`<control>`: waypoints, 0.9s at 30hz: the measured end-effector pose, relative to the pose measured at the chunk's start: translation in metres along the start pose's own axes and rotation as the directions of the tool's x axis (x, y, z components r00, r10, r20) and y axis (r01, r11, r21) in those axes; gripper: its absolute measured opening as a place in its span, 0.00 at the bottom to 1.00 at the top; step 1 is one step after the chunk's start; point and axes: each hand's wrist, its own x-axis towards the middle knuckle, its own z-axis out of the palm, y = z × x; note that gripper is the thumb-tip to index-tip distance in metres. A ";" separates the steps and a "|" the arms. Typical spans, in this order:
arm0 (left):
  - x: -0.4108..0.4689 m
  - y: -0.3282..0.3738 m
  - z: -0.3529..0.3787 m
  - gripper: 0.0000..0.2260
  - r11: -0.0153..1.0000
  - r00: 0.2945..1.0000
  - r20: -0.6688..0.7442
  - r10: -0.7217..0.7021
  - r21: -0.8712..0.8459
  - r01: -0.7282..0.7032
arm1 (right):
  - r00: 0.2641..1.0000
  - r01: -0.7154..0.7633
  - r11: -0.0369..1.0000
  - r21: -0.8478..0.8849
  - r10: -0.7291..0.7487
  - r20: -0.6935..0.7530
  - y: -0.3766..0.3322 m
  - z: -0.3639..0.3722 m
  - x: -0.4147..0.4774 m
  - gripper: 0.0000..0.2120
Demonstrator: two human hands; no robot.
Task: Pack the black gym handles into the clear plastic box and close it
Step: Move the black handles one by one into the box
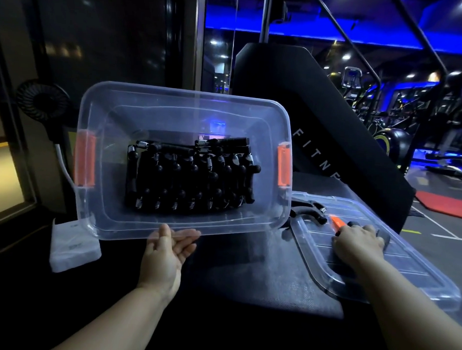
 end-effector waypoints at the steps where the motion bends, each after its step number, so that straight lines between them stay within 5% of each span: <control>1: 0.000 0.000 0.000 0.14 1.000 1.000 0.000 0.001 0.000 -0.001 | 1.000 0.008 1.000 0.000 -0.008 -0.015 0.000 -0.001 0.000 0.17; 6: -0.001 0.002 0.000 0.15 1.000 1.000 0.020 0.009 0.019 -0.009 | 0.983 0.064 0.998 0.025 -0.059 -0.175 -0.005 -0.010 -0.011 0.16; 14: -0.002 0.002 0.000 0.13 1.000 1.000 0.013 0.004 0.006 -0.004 | 0.923 0.195 0.929 0.315 -0.065 -0.379 -0.030 -0.037 -0.036 0.15; 27: -0.003 0.003 -0.001 0.13 1.000 1.000 0.015 -0.004 0.010 0.004 | 0.832 0.471 0.746 0.470 -0.197 -0.519 -0.074 -0.067 -0.088 0.11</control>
